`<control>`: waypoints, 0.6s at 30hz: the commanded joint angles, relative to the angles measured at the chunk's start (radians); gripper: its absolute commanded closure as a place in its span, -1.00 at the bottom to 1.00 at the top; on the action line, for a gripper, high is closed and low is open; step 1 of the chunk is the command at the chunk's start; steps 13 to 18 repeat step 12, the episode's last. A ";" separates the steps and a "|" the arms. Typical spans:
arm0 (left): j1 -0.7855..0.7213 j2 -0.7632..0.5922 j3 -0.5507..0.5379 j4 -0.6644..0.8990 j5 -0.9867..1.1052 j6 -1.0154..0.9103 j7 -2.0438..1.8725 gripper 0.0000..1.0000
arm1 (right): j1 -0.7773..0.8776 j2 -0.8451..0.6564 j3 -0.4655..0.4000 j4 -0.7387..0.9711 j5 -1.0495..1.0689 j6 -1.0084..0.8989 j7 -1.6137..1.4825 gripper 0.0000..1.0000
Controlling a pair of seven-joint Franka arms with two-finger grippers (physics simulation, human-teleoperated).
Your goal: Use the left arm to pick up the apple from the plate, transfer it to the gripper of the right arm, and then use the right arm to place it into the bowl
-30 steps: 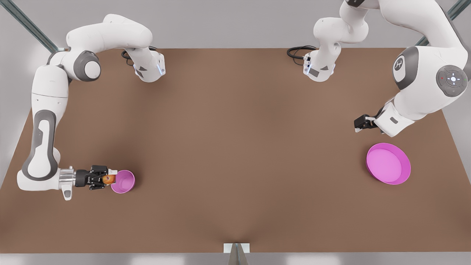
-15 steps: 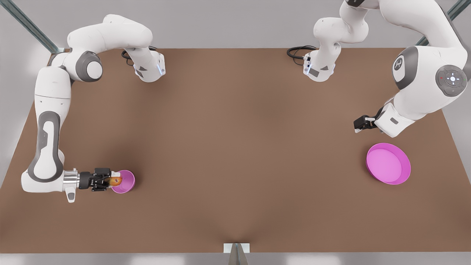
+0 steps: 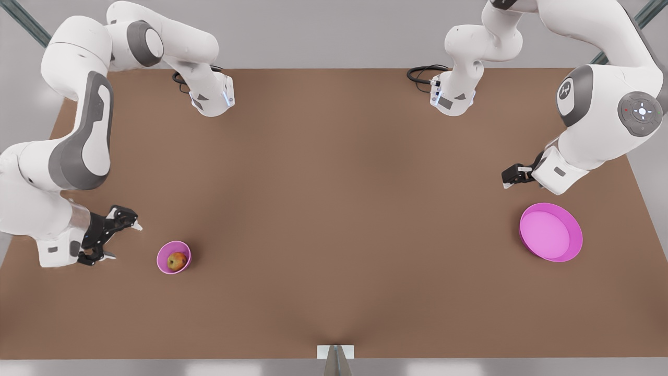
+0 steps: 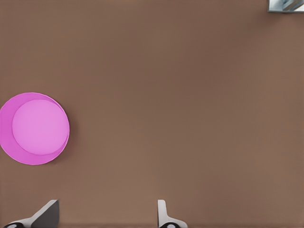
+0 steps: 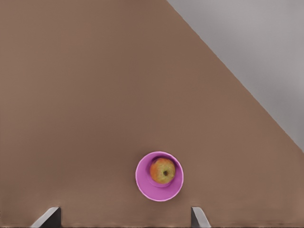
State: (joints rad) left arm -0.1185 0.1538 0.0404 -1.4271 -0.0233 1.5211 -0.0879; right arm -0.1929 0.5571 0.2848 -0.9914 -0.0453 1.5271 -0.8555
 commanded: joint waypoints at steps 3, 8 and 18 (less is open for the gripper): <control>-0.018 0.004 0.001 0.020 0.008 0.001 -0.004 -1.00 | 0.015 -0.265 0.010 -0.269 -0.131 -0.066 0.802 -0.98; -0.021 0.018 0.001 0.050 0.006 0.001 -0.006 -1.00 | 0.118 -0.379 -0.227 -0.466 0.025 0.007 0.840 -1.00; -0.023 0.018 0.001 0.051 0.006 0.001 -0.007 -1.00 | 0.119 -0.373 -0.220 -0.447 0.028 -0.001 0.903 -1.00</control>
